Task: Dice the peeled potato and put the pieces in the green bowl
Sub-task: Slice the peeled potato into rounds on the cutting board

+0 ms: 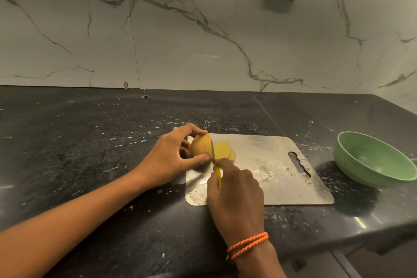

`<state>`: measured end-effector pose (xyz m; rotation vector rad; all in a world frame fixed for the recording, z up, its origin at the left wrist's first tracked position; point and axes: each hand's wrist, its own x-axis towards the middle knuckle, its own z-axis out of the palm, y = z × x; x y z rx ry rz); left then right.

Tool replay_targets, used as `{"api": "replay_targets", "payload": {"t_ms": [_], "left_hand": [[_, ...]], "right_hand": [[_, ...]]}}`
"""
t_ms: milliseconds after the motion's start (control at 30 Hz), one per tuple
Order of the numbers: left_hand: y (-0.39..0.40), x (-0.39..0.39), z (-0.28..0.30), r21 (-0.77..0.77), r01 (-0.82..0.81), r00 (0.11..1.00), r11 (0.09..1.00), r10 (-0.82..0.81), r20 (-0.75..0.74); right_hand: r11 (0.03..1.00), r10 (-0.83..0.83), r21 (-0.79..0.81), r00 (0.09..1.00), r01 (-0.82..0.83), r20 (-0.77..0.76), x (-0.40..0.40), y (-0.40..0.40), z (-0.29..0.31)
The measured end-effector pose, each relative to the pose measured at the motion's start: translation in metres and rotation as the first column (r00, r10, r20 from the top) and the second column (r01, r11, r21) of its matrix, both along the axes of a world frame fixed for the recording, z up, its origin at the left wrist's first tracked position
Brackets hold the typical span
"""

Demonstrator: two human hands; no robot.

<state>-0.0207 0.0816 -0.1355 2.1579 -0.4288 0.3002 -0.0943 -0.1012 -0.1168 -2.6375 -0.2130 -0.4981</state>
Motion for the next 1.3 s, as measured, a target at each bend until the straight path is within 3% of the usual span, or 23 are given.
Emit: {"api": "replay_targets", "payload": {"t_ms": [267, 467, 633, 900, 1300], "left_hand": [[-0.002, 0.003, 0.0, -0.021, -0.014, 1.0, 1.0, 0.014, 0.013], [0.0, 0.002, -0.001, -0.065, -0.011, 1.0, 0.998, 0.01, -0.01], [-0.001, 0.003, 0.0, -0.014, -0.026, 1.0, 1.0, 0.027, 0.012], [0.001, 0.003, -0.001, -0.086, -0.026, 1.0, 0.996, 0.025, -0.008], [0.0, 0.004, -0.002, -0.088, -0.057, 0.998, 0.994, 0.056, -0.014]], "right_hand": [[0.997, -0.002, -0.082, 0.999, -0.001, -0.039, -0.004, 0.002, 0.008], [0.998, -0.017, -0.053, 1.0, 0.015, -0.024, 0.002, 0.0, 0.006], [0.998, -0.013, 0.056, 0.996, 0.009, 0.084, 0.003, 0.0, 0.002], [0.999, -0.017, 0.052, 0.973, 0.005, 0.231, 0.004, 0.009, 0.001], [0.999, 0.039, -0.04, 0.981, -0.032, 0.19, 0.003, 0.012, 0.004]]}}
